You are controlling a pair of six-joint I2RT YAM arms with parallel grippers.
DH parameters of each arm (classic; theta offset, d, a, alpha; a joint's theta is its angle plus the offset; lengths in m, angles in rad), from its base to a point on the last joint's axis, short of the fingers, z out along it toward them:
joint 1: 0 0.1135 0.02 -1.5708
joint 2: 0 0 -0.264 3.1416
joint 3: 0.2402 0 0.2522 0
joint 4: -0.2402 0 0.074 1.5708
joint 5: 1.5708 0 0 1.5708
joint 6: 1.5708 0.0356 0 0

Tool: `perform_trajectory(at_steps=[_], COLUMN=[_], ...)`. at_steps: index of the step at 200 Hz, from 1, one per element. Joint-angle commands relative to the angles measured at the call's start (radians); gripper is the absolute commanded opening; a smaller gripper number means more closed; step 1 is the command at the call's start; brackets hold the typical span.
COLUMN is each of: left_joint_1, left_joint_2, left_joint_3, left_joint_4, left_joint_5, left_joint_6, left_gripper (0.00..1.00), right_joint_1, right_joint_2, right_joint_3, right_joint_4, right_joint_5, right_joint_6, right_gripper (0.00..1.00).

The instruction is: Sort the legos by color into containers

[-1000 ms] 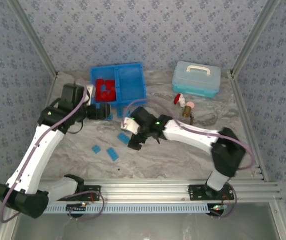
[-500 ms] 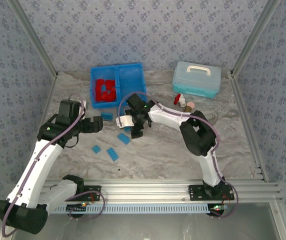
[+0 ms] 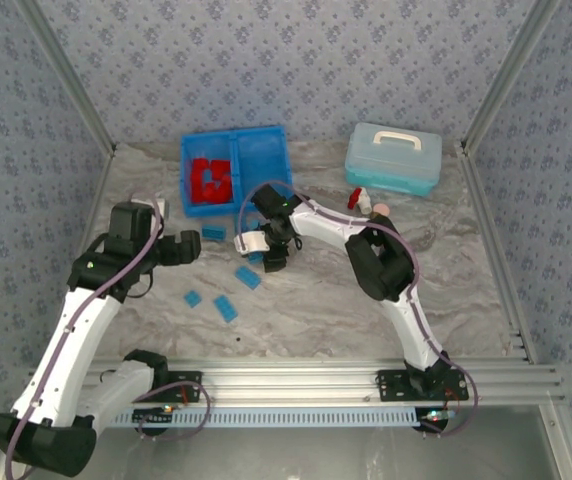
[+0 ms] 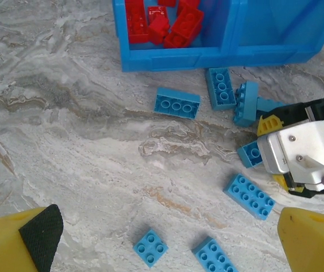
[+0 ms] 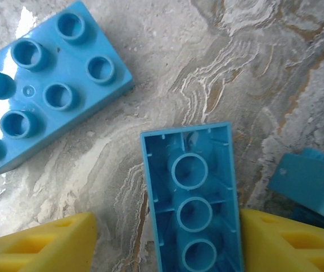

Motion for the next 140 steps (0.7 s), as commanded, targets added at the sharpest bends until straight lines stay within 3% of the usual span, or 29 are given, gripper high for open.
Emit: perform_trajectory(at_steps=[1, 28, 41, 64, 101, 140], left_joint_1=[0.009, 0.009, 0.009, 0.009, 0.009, 0.009], left_joint_2=[-0.006, -0.005, -0.008, -0.017, -0.083, -0.145], left_joint_3=[-0.004, -0.006, -0.009, -0.01, -0.032, -0.066], left_joint_4=[0.018, 0.017, 0.018, 0.024, 0.079, 0.141], left_joint_5=[0.007, 0.013, 0.014, 0.024, 0.108, 0.191], left_joint_6=[-0.005, -0.002, 0.0, 0.006, 0.027, 0.033], left_gripper=[0.99, 0.99, 0.99, 0.99, 0.99, 0.99], right_joint_1=[0.005, 0.008, 0.006, -0.004, -0.052, -0.093], right_joint_2=[0.029, 0.024, -0.001, -0.095, -0.253, -0.223], right_joint_3=[0.03, 0.043, 0.041, 0.009, -0.038, 0.016], right_joint_4=[-0.072, -0.081, -0.082, -0.028, 0.195, 0.44], right_joint_5=[0.002, 0.0, -0.02, -0.071, -0.072, 0.144], right_joint_6=[-0.046, -0.045, -0.035, 0.053, 0.389, 0.766], right_gripper=[0.63, 0.38, 0.32, 0.29, 0.26, 0.28])
